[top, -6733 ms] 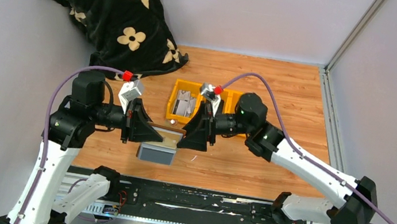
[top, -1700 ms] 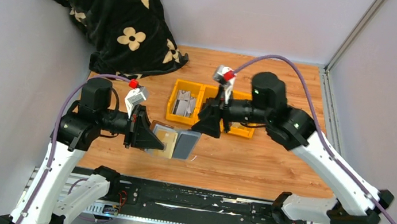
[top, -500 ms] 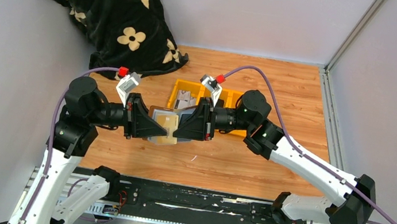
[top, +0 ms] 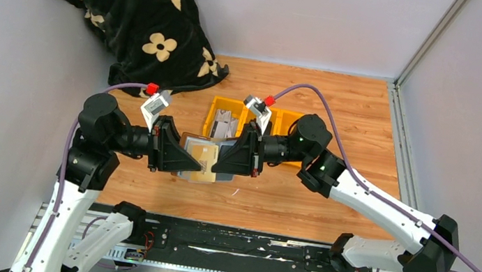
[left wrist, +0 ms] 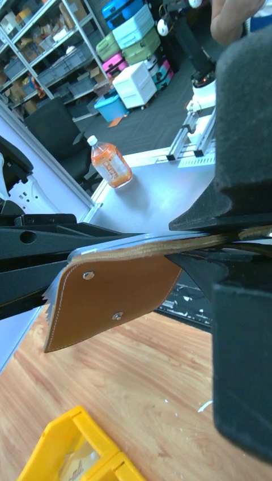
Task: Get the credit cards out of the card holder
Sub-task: Remove the credit card from the card holder.
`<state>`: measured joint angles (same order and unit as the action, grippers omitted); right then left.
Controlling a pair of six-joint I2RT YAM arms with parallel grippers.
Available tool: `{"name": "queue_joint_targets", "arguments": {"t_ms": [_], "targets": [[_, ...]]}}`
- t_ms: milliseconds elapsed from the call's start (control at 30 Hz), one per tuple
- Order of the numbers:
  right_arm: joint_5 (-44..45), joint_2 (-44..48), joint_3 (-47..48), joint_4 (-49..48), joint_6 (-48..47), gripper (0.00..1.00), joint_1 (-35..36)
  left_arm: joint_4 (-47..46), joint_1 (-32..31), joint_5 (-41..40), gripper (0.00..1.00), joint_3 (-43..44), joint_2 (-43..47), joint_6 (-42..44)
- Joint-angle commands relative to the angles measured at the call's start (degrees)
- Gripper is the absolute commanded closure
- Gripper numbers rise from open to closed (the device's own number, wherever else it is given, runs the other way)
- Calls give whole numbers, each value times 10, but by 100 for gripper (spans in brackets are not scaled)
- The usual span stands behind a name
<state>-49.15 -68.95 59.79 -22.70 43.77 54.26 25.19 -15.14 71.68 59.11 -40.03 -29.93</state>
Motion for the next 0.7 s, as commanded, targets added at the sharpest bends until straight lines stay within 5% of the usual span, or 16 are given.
{"name": "queue_joint_targets", "arguments": {"t_ms": [0, 300, 467, 667], "targets": [[-6, 32, -21, -35, -1, 100, 2, -10, -5, 49, 88, 0, 3, -11], [-19, 44, -24, -36, -1, 100, 2, -14, -5, 41, 95, 3, -1, -13], [-8, 42, -16, -41, 7, 71, 2, -12, -4, 37, 99, 3, 0, -10], [-5, 18, 15, -50, 22, 73, 2, -12, -5, 34, 100, 7, -3, -10]]}}
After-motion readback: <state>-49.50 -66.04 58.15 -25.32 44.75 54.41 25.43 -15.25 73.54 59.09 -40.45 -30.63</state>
